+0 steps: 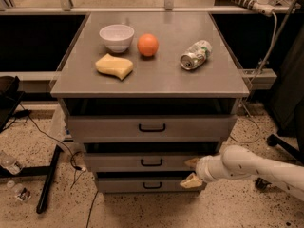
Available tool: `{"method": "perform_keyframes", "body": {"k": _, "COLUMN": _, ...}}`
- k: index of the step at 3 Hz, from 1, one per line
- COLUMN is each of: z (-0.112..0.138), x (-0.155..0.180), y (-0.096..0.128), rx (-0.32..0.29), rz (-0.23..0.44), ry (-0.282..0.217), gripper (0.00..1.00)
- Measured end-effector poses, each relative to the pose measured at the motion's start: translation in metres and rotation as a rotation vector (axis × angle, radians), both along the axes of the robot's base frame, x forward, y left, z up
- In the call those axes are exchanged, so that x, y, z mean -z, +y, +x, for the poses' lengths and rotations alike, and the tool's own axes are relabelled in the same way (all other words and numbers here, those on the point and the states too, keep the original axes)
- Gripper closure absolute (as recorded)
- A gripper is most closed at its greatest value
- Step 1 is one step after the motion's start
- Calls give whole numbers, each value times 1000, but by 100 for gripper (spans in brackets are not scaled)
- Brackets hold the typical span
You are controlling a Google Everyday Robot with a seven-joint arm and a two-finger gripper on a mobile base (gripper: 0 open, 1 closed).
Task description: Close middle drawer
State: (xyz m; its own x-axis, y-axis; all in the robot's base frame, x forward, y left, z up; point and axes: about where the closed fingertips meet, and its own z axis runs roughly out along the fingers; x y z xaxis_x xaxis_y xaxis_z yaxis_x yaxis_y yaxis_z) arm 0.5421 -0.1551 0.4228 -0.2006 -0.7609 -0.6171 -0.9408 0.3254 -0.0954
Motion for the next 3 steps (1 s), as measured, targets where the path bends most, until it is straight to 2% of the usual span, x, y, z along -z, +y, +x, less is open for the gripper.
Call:
{"method": "perform_keyframes", "body": {"k": 1, "z": 0, "x": 0, "y": 0, "rx": 0, "rz": 0, "ry": 0, "gripper": 16}}
{"method": "perform_keyframes", "body": {"k": 2, "z": 0, "x": 0, "y": 0, "rx": 0, "rz": 0, "ry": 0, "gripper": 0}}
{"method": "perform_keyframes", "body": {"k": 3, "z": 0, "x": 0, "y": 0, "rx": 0, "rz": 0, "ry": 0, "gripper": 0}}
